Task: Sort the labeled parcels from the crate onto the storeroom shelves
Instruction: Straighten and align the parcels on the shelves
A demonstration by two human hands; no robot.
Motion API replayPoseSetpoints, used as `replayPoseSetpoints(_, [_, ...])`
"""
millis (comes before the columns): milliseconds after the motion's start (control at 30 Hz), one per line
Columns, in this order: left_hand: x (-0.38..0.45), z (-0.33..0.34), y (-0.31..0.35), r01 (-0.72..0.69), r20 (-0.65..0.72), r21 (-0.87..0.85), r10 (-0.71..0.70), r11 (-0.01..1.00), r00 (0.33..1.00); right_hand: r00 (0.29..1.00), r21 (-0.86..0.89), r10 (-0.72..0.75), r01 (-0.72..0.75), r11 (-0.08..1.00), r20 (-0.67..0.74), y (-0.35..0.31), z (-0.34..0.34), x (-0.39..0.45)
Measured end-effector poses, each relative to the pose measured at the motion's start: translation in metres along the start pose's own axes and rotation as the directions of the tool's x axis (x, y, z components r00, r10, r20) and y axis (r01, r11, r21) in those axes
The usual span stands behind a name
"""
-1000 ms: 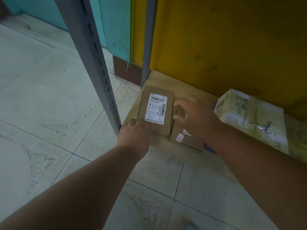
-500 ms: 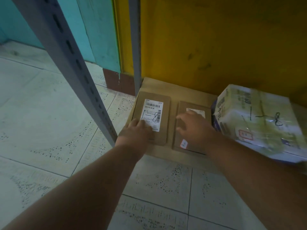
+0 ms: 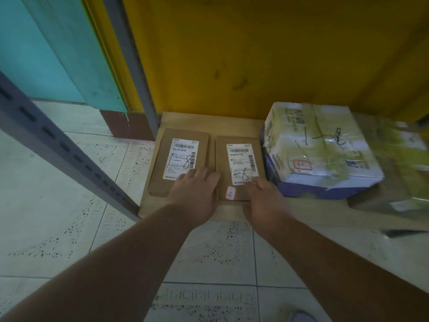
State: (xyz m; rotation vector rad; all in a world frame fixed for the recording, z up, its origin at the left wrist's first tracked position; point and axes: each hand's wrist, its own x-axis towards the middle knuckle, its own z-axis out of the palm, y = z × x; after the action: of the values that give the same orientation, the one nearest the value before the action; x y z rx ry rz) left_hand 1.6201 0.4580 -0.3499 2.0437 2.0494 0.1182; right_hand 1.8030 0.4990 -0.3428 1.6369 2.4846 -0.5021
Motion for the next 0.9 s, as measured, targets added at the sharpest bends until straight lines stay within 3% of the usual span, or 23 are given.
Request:
replayPoseSetpoints(200, [0.024, 0.009, 0.006, -0.070, 0.059, 0.160, 0.061, 0.985, 0.996, 0.998, -0.041, 0.058, -0.058, 0.997, -0.002, 0.003, 0.010, 0.007])
replayPoseSetpoints(367, [0.022, 0.012, 0.006, -0.049, 0.038, 0.178, 0.043, 0.983, 0.998, 0.999, -0.045, 0.045, -0.046, 0.998, -0.016, 0.004, 0.013, 0.013])
replayPoseSetpoints(533, [0.023, 0.006, 0.015, -0.018, 0.044, 0.224, 0.009, 0.974, 0.999, 1.000, -0.028, 0.003, -0.003, 1.000, -0.014, 0.003, 0.008, 0.013])
replayPoseSetpoints(600, [0.021, 0.004, 0.019, -0.013, 0.018, 0.218, 0.009, 0.976, 1.000, 0.994, -0.001, -0.073, 0.073, 0.997, -0.079, 0.005, 0.001, 0.003])
replayPoseSetpoints(767, [0.026, -0.010, 0.052, -0.042, -0.113, -0.090, 0.032, 0.995, 0.993, 0.860, -0.021, -0.248, 0.267, 0.963, -0.447, 0.040, -0.033, -0.034])
replayPoseSetpoints(900, [0.041, -0.026, 0.094, -0.106, -0.147, -0.287, 0.065, 0.952, 0.987, 0.787, -0.141, -0.241, 0.195, 0.971, -0.568, 0.091, -0.069, -0.049])
